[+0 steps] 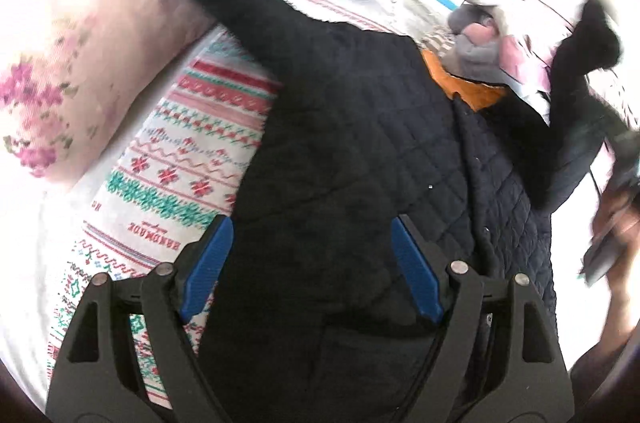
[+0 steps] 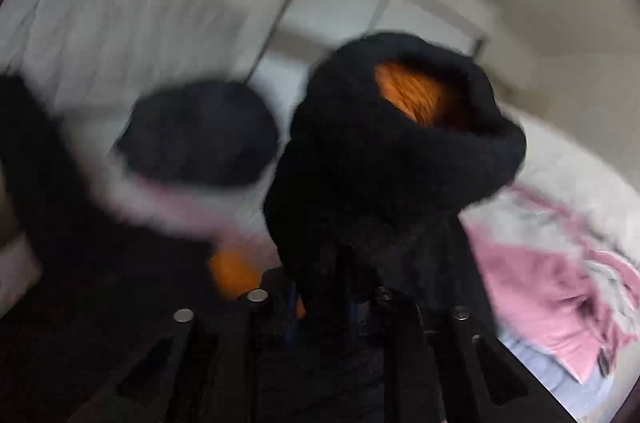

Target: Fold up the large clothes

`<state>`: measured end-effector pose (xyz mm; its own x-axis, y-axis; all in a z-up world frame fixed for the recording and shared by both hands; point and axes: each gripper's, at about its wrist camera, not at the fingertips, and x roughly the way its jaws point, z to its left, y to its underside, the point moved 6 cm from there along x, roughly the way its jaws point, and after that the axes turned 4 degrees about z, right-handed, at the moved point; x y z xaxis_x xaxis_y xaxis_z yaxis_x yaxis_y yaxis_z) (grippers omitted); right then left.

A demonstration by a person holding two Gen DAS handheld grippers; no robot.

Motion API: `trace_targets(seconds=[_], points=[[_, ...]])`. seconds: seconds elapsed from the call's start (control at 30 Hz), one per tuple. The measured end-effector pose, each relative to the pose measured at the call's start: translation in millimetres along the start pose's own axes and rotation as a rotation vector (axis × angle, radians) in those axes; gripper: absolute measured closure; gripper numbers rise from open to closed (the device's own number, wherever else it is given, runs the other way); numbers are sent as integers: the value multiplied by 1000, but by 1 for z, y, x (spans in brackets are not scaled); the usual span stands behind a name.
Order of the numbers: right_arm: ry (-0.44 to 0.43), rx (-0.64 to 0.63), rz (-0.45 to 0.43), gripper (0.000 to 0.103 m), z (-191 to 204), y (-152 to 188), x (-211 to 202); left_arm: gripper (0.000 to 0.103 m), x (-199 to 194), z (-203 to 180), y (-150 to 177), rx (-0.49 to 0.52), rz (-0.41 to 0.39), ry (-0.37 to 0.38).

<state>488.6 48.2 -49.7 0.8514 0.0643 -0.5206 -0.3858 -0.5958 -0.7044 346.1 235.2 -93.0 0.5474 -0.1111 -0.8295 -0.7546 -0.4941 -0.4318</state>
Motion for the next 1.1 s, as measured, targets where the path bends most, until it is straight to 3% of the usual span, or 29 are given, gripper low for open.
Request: trace_targets(seconds=[0.03,0.1,0.17,0.2,0.27,0.37,0.43,0.5,0.6,0.7,0.8,0.87,0.9,0.93,1.0,1.1], points=[[-55,-36,99,71,33,17,24,22,0,3,0,-13,6,10],[-159,-75,201,71,77,44,46,22,-2,7,-2,-33,8,28],[-210,-74,214,65,97,54,49,22,-6,10,-3,-34,-4,37],[-231,-62,206,55,99,58,48,22,-8,10,-4,-30,-12,38],[-317,-16,195,46,90,58,43,22,-11,10,-5,-19,-22,41],[-497,98,180,43,65,46,29,22,-11,11,-7,-13,-21,47],[-603,157,116,42,43,32,10,22,-10,13,-7,-17,-17,51],[-656,213,43,39,19,21,-3,22,-10,16,-8,-32,-17,57],[-579,399,4,38,-22,2,6,22,-13,16,-8,-46,-20,79],[-454,516,91,38,-37,-4,42,22,-14,9,-7,-21,-27,76],[-312,486,187,38,-41,9,82,22,-10,7,-6,12,-29,42],[-330,499,305,38,-27,37,107,22,-9,7,-6,11,-26,37],[-397,462,451,37,-2,61,127,22,-8,9,-7,2,-23,45],[-377,404,458,37,11,70,131,22,-8,9,-7,-3,-23,49],[-308,315,345,37,21,68,116,22,-8,10,-7,-6,-23,51],[-383,351,359,37,8,59,109,22,-7,8,-6,8,-20,40]])
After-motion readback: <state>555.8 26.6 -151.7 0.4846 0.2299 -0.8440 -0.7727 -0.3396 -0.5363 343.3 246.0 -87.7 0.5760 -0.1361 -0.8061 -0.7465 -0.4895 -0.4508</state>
